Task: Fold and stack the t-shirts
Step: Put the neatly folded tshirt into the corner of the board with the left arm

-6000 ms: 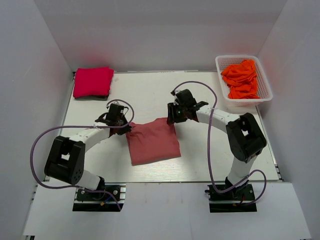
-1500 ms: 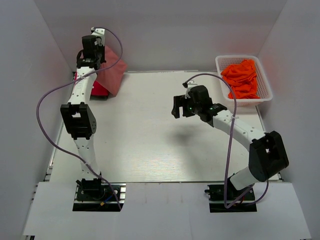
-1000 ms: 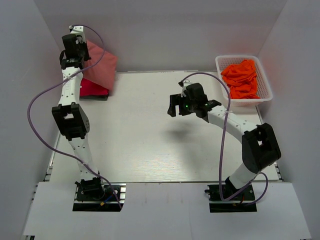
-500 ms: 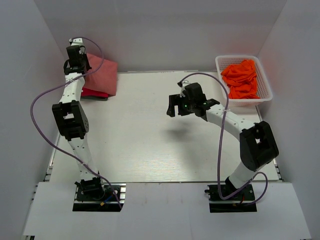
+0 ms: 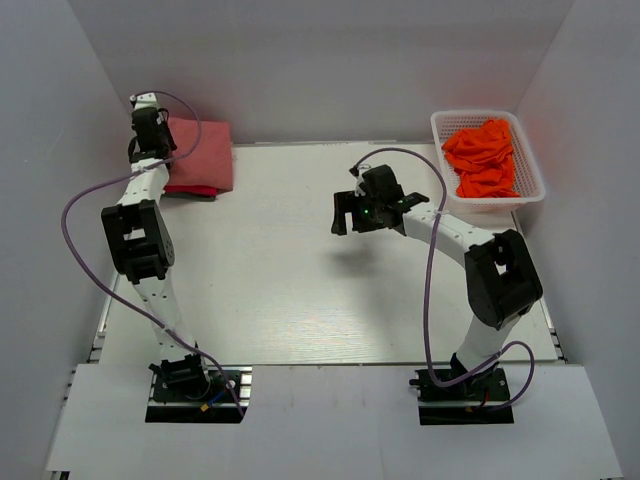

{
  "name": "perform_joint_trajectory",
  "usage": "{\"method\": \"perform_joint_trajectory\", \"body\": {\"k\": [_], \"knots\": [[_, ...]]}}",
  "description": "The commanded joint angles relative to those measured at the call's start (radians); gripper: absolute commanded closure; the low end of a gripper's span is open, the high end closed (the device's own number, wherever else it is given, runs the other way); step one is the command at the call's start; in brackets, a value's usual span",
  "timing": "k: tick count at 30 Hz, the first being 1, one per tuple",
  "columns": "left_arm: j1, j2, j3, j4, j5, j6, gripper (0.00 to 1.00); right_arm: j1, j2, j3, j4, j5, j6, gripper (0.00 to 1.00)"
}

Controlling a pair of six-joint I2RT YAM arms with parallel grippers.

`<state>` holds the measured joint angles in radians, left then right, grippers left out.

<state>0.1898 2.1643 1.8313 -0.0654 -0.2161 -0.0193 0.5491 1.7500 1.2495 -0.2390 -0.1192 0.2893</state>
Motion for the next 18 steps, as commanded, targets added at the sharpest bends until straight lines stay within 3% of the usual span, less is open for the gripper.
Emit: {"method": "perform_joint_trajectory", "body": {"k": [1, 2, 3, 13, 18], "knots": [[-0.001, -0.104, 0.002, 0.075, -0.051, -0.027, 0.50, -0.005, 0.002, 0.051, -0.032, -0.011, 0.010, 0.10], [-0.001, -0.104, 0.002, 0.075, -0.051, -0.027, 0.09, -0.005, 0.000, 0.050, -0.037, -0.005, 0.007, 0.10], [-0.001, -0.104, 0.002, 0.064, -0.051, -0.027, 0.00, -0.003, -0.003, 0.048, -0.042, -0.008, 0.004, 0.10], [-0.010, -0.104, 0.054, 0.018, -0.074, -0.067, 0.00, -0.003, -0.021, 0.018, -0.039, -0.016, 0.001, 0.10], [-0.010, -0.046, 0.195, -0.195, -0.013, -0.091, 0.00, -0.005, -0.027, -0.001, -0.011, -0.033, 0.005, 0.10]]}}
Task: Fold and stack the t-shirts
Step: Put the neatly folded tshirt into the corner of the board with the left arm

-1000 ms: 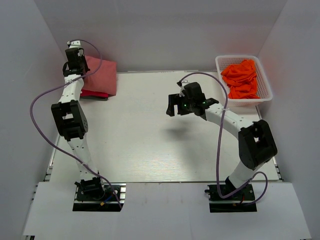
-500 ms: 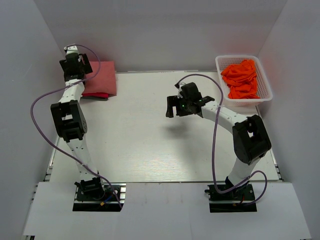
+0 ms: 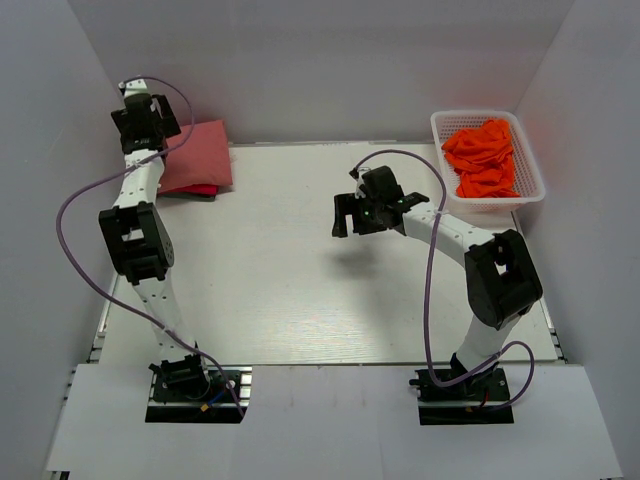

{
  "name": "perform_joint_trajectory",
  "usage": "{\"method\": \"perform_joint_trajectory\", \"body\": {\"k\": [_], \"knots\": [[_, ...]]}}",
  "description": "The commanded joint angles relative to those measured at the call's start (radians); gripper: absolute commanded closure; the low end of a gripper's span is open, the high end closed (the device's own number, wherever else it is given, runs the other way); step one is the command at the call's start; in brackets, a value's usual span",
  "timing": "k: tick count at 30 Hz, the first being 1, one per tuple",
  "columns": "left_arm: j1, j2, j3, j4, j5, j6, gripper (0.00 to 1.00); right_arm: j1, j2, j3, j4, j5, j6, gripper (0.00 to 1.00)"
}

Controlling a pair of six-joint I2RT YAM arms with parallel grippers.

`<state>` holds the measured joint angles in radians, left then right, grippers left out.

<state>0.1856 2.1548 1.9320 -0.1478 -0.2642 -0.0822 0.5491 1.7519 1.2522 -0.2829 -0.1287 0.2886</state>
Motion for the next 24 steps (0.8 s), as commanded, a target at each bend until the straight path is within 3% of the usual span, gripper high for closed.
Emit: {"method": "perform_joint_trajectory", "body": {"k": [1, 3, 8, 14, 16, 20, 24], "knots": [[-0.020, -0.036, 0.070, -0.124, 0.036, -0.028, 0.00, -0.005, -0.028, 0.000, 0.036, -0.025, 0.006, 0.10], [-0.032, -0.074, 0.007, -0.093, 0.131, -0.028, 0.00, -0.005, -0.029, -0.007, 0.042, -0.035, 0.006, 0.10], [-0.051, -0.194, -0.234, 0.085, 0.232, -0.198, 0.00, -0.003, -0.031, -0.033, 0.086, -0.078, 0.015, 0.10], [-0.060, -0.194, -0.485, 0.489, 0.157, -0.281, 0.00, -0.002, -0.014, -0.063, 0.140, -0.202, 0.021, 0.10], [-0.060, -0.173, -0.501, 0.563, 0.137, -0.292, 0.00, -0.005, 0.004, -0.056, 0.131, -0.213, 0.015, 0.10], [-0.040, -0.067, -0.412, 0.564, 0.111, -0.277, 0.00, -0.005, 0.040, -0.019, 0.110, -0.227, -0.005, 0.10], [-0.049, -0.012, -0.405, 0.730, 0.120, -0.118, 0.00, -0.006, 0.080, 0.004, 0.099, -0.250, -0.008, 0.10]]}}
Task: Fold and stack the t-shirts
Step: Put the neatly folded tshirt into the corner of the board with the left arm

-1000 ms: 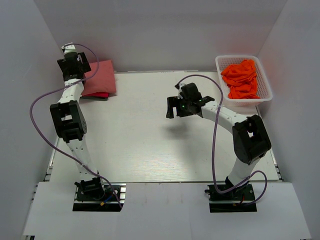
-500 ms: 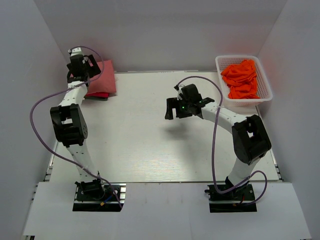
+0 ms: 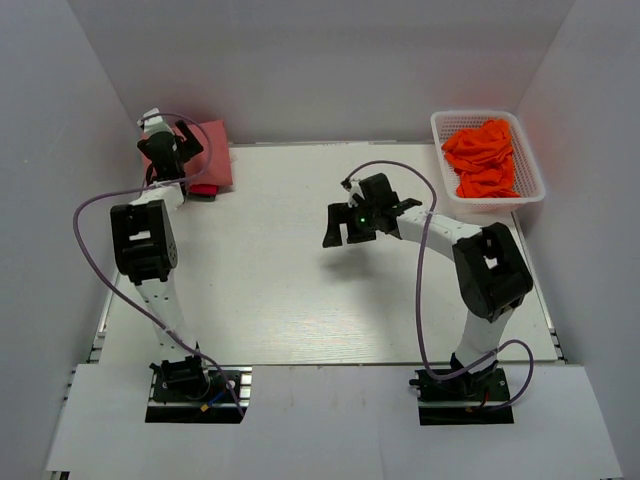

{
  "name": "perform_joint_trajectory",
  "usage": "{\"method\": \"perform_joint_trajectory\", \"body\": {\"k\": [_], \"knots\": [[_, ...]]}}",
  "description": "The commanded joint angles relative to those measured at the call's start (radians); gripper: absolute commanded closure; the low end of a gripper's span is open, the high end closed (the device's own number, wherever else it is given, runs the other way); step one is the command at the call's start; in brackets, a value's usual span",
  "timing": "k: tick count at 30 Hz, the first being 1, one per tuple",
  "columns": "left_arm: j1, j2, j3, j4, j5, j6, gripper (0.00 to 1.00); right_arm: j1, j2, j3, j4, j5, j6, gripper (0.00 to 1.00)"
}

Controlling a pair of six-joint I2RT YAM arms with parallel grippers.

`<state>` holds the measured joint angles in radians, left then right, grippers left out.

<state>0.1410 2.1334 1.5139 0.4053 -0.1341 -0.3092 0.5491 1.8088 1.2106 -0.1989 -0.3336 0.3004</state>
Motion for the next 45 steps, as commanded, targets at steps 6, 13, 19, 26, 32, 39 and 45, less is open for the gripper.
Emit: {"method": "perform_joint_trajectory", "body": {"k": [6, 13, 19, 26, 32, 39, 45], "knots": [[0.008, 0.146, 0.183, 0.130, -0.001, 0.121, 0.00, -0.009, 0.078, 0.096, -0.008, -0.047, -0.030, 0.10], [0.031, 0.396, 0.528, -0.114, 0.006, 0.139, 0.00, -0.011, 0.142, 0.164, -0.042, -0.050, -0.050, 0.10], [0.040, 0.519, 0.757, -0.285, 0.091, 0.127, 0.00, -0.024, 0.184, 0.201, -0.056, -0.070, -0.056, 0.10], [0.049, 0.540, 0.713, -0.272, 0.151, 0.093, 0.00, -0.032, 0.175, 0.176, -0.050, -0.082, -0.052, 0.10], [0.049, 0.438, 0.655, -0.226, 0.143, 0.102, 0.00, -0.034, 0.138, 0.142, -0.027, -0.082, -0.053, 0.10], [0.031, 0.310, 0.516, -0.184, 0.175, 0.127, 0.00, -0.032, 0.116, 0.122, -0.008, -0.113, -0.049, 0.10], [0.022, 0.122, 0.294, -0.122, 0.267, 0.059, 0.00, -0.031, 0.070, 0.075, 0.042, -0.113, -0.046, 0.10]]}}
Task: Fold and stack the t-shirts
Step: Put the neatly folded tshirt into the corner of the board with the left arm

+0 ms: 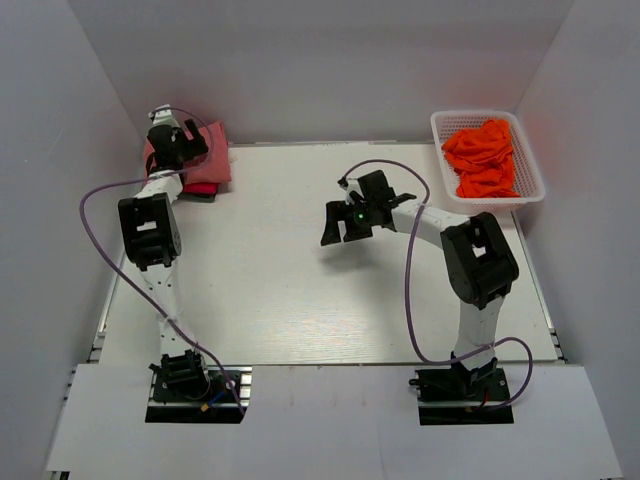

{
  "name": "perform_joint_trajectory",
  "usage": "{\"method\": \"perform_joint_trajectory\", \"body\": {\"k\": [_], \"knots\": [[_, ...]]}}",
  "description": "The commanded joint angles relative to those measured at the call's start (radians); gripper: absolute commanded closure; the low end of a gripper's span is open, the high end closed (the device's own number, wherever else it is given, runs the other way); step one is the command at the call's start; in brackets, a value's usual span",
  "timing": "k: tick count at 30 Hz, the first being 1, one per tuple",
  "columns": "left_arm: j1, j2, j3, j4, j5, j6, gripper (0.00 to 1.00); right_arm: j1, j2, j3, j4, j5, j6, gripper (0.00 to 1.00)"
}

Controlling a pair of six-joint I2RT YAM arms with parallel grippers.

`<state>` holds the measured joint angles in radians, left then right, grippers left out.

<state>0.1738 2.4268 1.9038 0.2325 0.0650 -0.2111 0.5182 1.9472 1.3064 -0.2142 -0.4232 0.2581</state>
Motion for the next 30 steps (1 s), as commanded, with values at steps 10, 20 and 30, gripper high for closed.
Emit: {"method": "perform_joint_trajectory", "body": {"k": [10, 20, 30], "knots": [[-0.160, -0.469, -0.305, -0.149, 0.071, -0.085, 0.00, 0.002, -0.221, -0.199, 0.142, 0.000, 0.023, 0.10], [-0.471, -0.932, -0.816, -0.424, -0.022, -0.264, 0.00, -0.006, -0.522, -0.459, 0.134, 0.298, 0.131, 0.10], [-0.586, -1.347, -1.052, -0.650, -0.189, -0.338, 0.00, -0.001, -0.876, -0.719, 0.182, 0.419, 0.217, 0.10]]}}
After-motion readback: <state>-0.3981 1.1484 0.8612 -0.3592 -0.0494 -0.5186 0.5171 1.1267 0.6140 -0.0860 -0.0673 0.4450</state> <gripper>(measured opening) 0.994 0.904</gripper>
